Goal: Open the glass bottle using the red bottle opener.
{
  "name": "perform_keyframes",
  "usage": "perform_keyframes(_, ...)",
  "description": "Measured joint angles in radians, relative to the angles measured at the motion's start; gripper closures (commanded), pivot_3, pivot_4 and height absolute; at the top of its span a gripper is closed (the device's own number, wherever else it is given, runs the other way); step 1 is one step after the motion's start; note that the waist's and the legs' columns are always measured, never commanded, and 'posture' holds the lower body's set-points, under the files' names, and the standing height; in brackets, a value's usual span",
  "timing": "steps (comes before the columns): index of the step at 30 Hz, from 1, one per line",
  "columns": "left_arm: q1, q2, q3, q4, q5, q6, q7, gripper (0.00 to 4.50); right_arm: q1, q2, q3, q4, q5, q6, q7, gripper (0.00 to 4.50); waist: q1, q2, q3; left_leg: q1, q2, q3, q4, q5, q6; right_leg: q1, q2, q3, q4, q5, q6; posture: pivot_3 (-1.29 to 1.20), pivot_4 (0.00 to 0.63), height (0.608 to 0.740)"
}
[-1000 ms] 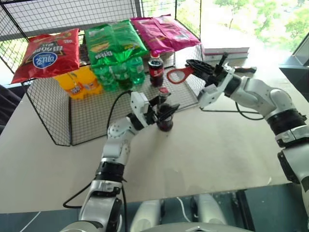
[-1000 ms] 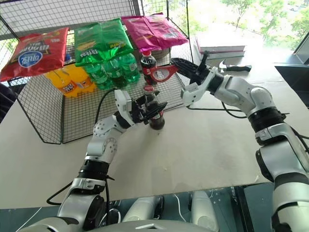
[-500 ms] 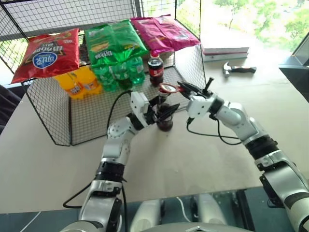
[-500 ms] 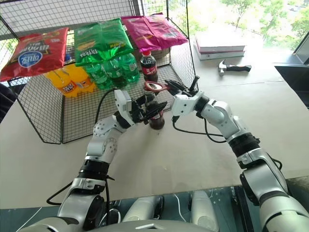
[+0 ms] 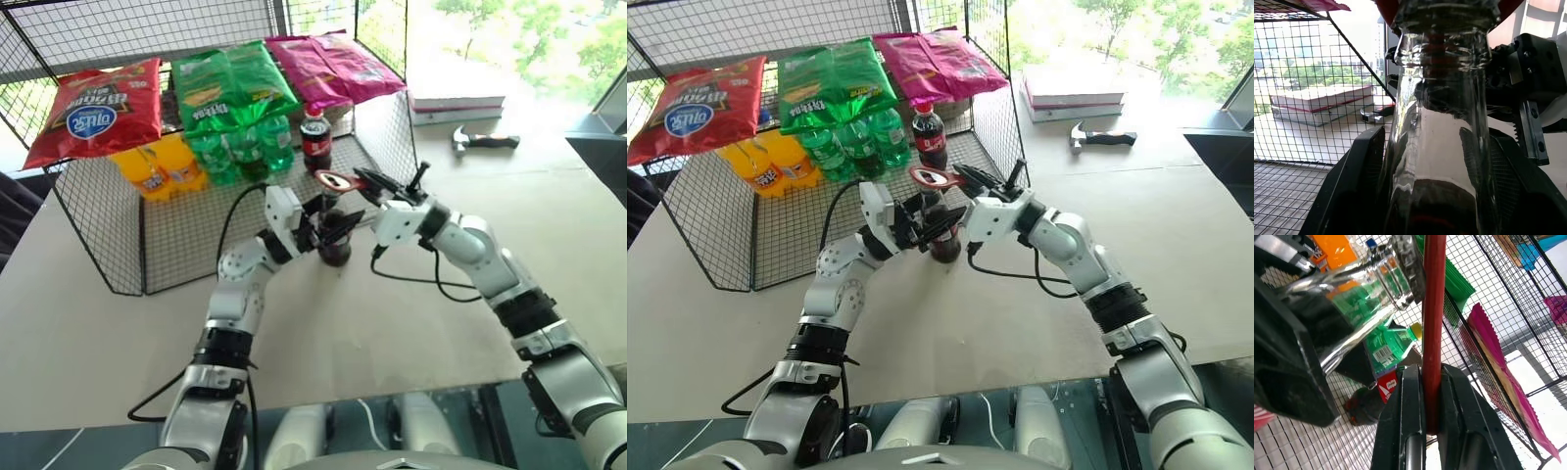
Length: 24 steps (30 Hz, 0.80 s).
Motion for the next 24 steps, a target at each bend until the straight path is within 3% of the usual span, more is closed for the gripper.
perform_keyframes(12, 0.002, 0.001, 0.000, 0.000, 0.002, 0.006, 0.000, 2.22, 0.016, 0.012, 0.001, 0.016, -0.060, 0.003, -0.044, 4.50, -0.002, 0.000, 0.000, 0.002, 0.000, 0.001, 0.000, 0.000, 0.000, 0.002, 0.000, 0.001, 0.001, 0.000, 0.000, 0.00, 0.150, 0.740)
perform_keyframes(24, 0.011, 0.005, 0.003, -0.001, 0.000, 0.004, -0.008, 2.22, 0.048, 0.052, 0.006, 0.015, -0.018, 0.000, -0.016, 4.50, -0.004, 0.000, -0.001, 0.006, 0.000, 0.001, 0.000, 0.000, 0.000, 0.005, 0.001, 0.001, 0.001, 0.000, 0.000, 0.00, 0.150, 0.740)
